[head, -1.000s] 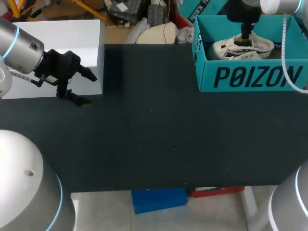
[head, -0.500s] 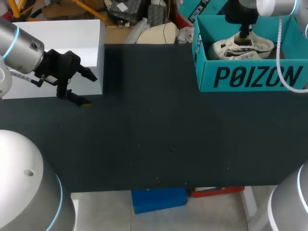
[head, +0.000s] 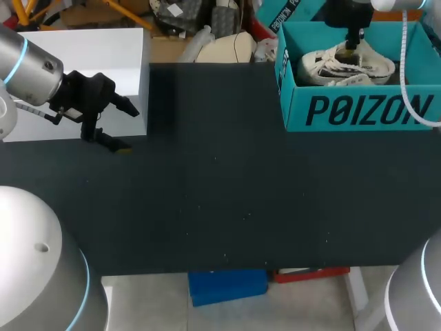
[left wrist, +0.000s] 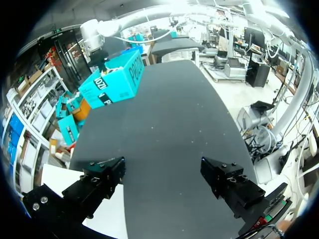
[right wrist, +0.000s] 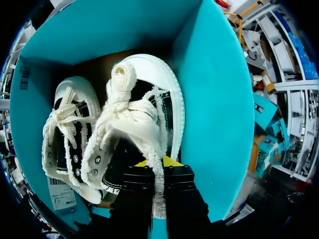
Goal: Take the shoe out of the shoebox, open the shoe tongue, remove and reinsert the insole, then place the shoe into the shoebox
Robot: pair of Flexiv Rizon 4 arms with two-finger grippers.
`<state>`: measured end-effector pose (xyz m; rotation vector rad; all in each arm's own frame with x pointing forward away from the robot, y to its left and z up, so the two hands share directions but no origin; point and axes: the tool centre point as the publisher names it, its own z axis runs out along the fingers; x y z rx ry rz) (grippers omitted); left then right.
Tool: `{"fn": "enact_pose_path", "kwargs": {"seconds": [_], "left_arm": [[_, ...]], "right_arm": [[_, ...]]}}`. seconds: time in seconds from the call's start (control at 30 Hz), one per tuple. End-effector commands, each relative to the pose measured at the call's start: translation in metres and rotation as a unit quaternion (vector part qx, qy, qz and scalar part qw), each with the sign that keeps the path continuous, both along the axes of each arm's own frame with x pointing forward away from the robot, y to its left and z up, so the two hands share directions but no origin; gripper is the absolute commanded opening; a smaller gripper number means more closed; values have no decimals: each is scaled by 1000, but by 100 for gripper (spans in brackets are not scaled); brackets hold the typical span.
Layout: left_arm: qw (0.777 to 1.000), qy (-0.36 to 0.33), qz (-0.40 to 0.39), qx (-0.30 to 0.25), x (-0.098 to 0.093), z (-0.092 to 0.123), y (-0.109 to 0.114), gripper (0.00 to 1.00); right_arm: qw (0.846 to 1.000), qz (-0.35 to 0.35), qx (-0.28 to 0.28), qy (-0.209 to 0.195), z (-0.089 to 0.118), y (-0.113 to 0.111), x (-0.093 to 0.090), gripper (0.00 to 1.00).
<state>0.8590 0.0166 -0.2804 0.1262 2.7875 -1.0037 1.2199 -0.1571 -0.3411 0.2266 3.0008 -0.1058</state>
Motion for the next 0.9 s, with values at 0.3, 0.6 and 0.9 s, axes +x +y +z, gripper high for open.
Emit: {"fn": "enact_pose_path", "kwargs": {"seconds": [0.3,0.6,0.9], "left_arm": [[1000,-2,1,0,0,-2,-1,100],[1000,-2,1,0,0,-2,-1,100],[1000,-2,1,0,0,-2,-1,100]], "right_arm": [[1000,13,9,8,9,13,-29,0],[999,34,12,19,12,14,-38,0],[997,68,18,40,1,21,-43,0]]}}
